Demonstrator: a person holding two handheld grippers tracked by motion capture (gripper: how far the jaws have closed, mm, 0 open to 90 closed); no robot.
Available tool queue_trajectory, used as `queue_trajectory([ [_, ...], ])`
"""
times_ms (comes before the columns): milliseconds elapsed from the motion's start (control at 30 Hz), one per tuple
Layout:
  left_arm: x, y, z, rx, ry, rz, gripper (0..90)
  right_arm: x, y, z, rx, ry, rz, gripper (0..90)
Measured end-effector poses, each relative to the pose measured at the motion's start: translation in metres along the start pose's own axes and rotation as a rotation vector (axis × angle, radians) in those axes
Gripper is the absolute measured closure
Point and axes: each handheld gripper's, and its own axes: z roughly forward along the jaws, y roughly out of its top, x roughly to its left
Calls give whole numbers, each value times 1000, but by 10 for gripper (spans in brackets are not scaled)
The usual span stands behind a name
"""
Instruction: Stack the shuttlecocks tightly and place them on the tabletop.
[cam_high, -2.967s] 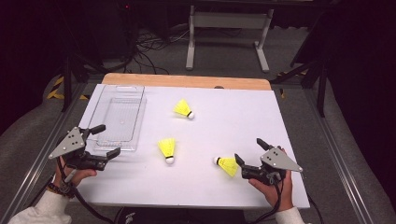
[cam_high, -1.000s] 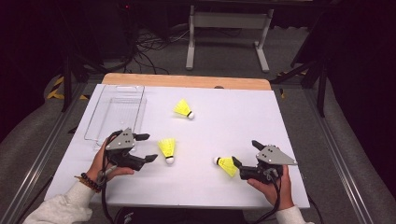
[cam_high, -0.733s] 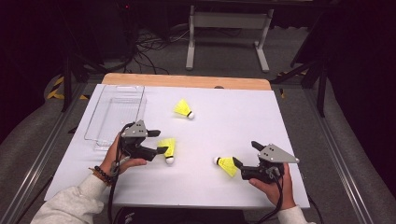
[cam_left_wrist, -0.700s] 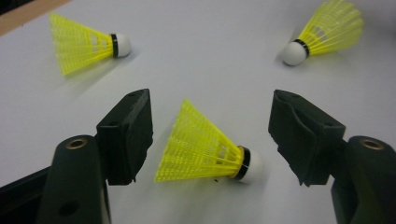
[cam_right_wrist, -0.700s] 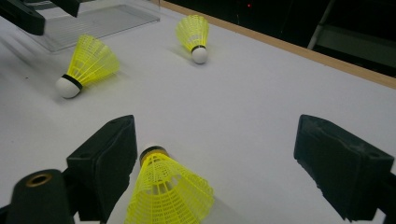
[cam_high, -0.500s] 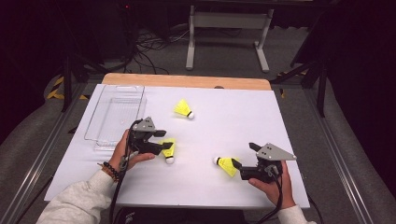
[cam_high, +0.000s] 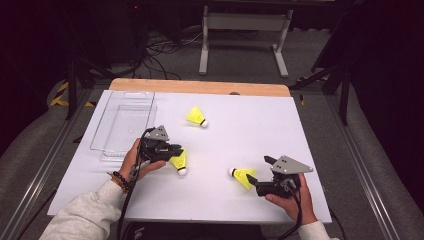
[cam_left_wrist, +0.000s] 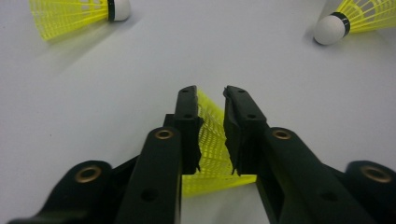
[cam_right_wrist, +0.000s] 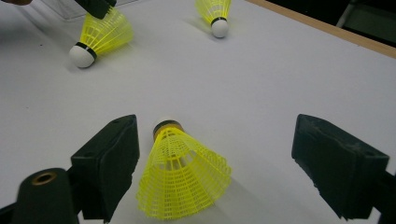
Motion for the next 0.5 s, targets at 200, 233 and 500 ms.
queue_trajectory([
  [200, -2, 1, -2, -11, -14, 17, 889, 0, 0, 1, 8, 2, -6, 158],
  [233, -3, 1, -2, -10, -13, 22, 895, 0, 0, 1, 10, -1, -9, 158],
  [500, -5, 5, -6, 4, 24, 64, 900, 0, -1, 0, 8, -1, -4, 158],
])
